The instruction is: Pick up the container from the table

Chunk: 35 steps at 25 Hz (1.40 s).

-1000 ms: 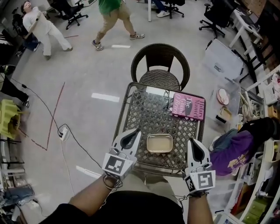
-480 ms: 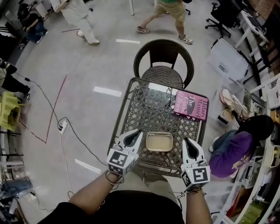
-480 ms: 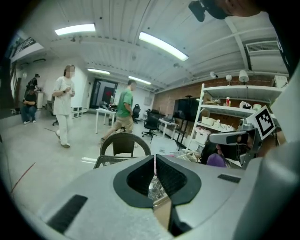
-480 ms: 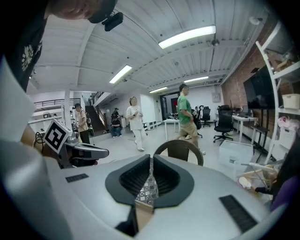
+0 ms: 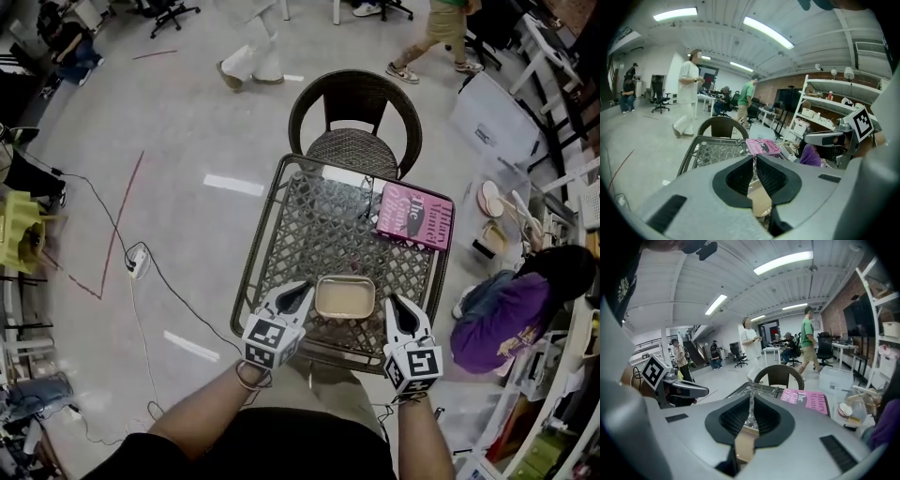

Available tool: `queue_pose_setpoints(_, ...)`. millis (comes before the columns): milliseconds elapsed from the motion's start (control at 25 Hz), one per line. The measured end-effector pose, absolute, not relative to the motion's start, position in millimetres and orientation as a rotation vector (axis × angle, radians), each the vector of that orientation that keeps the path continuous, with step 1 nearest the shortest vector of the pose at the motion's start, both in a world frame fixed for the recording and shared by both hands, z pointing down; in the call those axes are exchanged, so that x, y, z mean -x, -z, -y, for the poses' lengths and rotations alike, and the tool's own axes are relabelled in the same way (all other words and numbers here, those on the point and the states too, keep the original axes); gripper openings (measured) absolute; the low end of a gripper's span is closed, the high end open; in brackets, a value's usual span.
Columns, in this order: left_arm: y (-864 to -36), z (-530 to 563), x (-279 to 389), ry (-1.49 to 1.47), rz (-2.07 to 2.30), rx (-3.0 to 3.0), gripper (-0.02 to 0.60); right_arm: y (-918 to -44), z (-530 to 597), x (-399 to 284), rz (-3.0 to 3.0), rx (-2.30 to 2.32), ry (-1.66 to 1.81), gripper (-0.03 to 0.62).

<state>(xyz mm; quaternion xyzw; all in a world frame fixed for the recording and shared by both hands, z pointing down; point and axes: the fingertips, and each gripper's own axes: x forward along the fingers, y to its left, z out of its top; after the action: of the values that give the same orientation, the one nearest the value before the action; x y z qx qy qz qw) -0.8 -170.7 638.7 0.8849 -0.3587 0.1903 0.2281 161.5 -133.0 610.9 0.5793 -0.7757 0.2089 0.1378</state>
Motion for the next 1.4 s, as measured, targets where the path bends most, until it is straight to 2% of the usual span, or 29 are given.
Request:
queue_pose_setpoints(640,-709,163,10,-0.629,0.932,-2.268,0.017,-697,117,-165,2.117,-1.569,-0.768,0.014)
queue_pose_setpoints(880,-737,158,13,-0.694,0.933,-2.223,0.017,-724,117,-171,2.053,-1.563,-0.831,0.067)
queue_pose_setpoints(1400,-777,156,20,-0.771,0.941,-2.147,0.018,-786,112,-177,1.942,-1.514,-1.031,0.072)
